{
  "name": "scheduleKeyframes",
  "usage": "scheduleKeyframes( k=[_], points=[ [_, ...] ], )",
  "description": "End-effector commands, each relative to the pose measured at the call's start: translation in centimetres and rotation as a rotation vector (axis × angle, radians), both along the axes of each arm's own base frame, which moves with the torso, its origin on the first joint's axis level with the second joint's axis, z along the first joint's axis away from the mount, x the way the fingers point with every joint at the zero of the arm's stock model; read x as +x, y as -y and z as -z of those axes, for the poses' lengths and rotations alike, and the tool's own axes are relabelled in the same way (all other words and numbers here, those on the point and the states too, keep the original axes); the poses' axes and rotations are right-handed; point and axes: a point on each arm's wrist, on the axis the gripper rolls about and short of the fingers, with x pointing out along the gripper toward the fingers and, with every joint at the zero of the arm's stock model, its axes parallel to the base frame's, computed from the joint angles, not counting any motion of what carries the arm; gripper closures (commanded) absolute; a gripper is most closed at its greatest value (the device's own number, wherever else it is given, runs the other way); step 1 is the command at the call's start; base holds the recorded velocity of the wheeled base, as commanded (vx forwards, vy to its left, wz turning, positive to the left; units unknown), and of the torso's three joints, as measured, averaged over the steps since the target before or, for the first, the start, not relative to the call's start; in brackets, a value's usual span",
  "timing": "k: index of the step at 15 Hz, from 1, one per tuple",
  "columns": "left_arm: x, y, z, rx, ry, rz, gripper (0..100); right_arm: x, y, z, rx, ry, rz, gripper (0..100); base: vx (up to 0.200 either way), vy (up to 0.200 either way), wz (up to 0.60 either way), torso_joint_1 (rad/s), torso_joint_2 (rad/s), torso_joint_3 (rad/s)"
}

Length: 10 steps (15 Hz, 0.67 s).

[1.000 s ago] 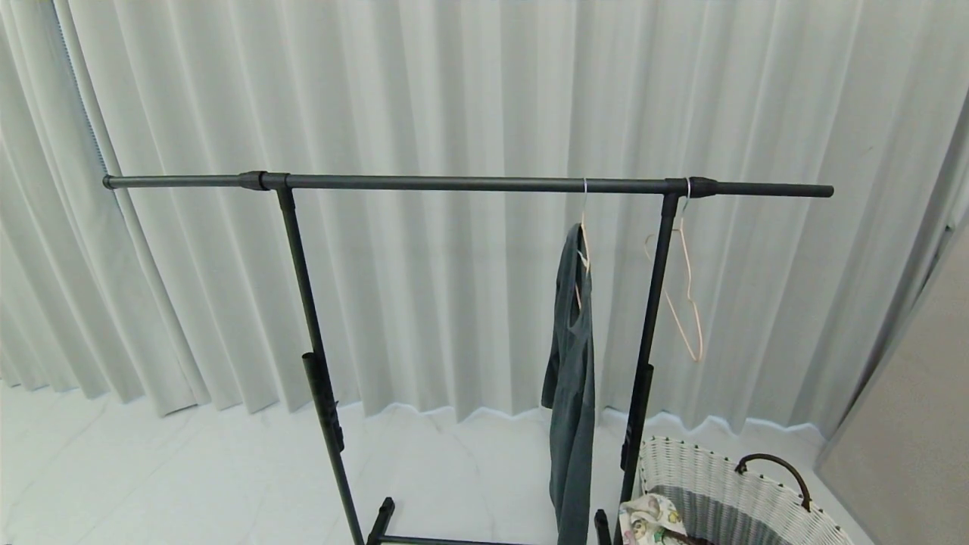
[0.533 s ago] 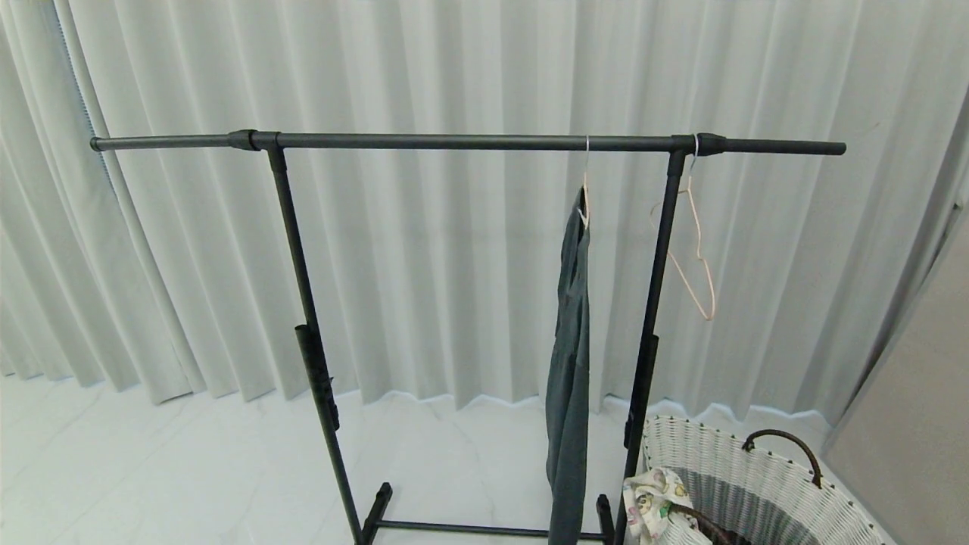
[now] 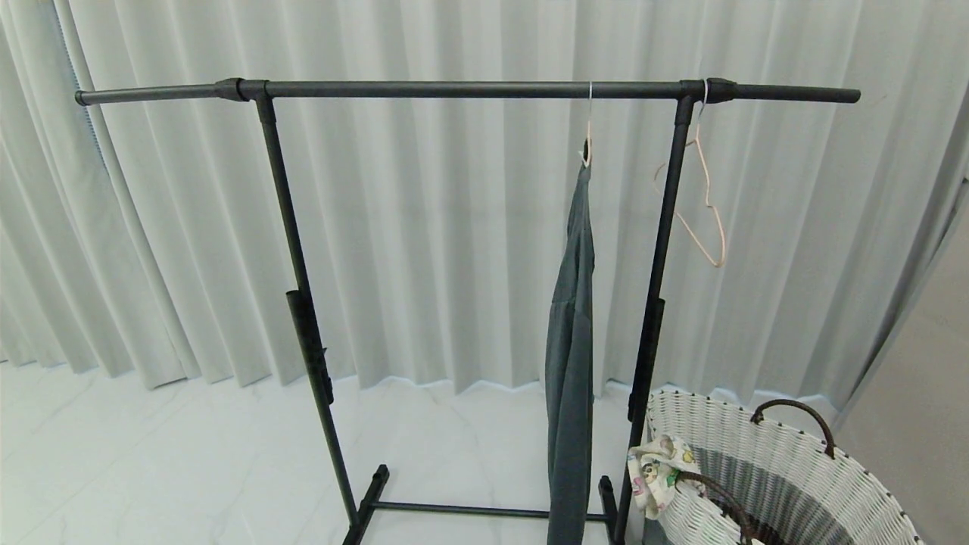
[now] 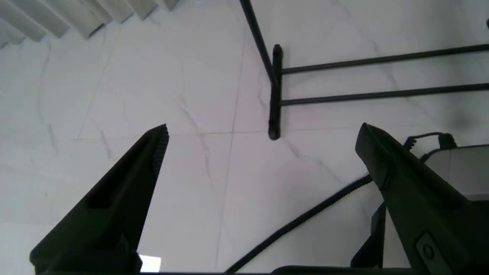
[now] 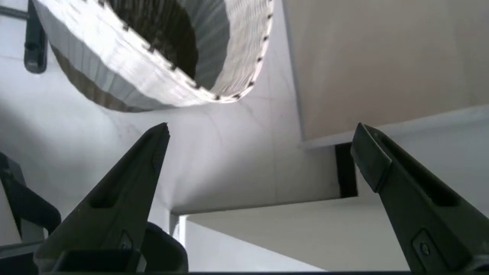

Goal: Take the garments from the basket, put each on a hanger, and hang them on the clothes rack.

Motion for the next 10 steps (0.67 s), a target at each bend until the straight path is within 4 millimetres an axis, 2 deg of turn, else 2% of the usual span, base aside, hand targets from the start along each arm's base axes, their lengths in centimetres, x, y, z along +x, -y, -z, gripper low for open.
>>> scheduleKeyframes(
  k=[1,4,10],
  points=[
    [-0.06,-0.01,-0.03,-0.003,0.009,-0.002,0,0.03,0.00,-0.01,-0.001,0.000,-0.001,0,0.000,0.000,0.00,-0.222,0.46,0.227],
    [-0.02,0.00,-0.01,-0.008,0.005,-0.004,0,-0.03,-0.01,-0.02,-0.002,0.004,-0.005,0,0.000,0.000,0.00,-0.115,0.23,0.128],
    [-0.02,0.00,-0.01,-0.009,0.005,-0.005,0,-0.12,-0.01,-0.07,-0.001,0.017,-0.004,0,0.200,0.000,0.00,-0.011,0.03,0.024]
  ],
)
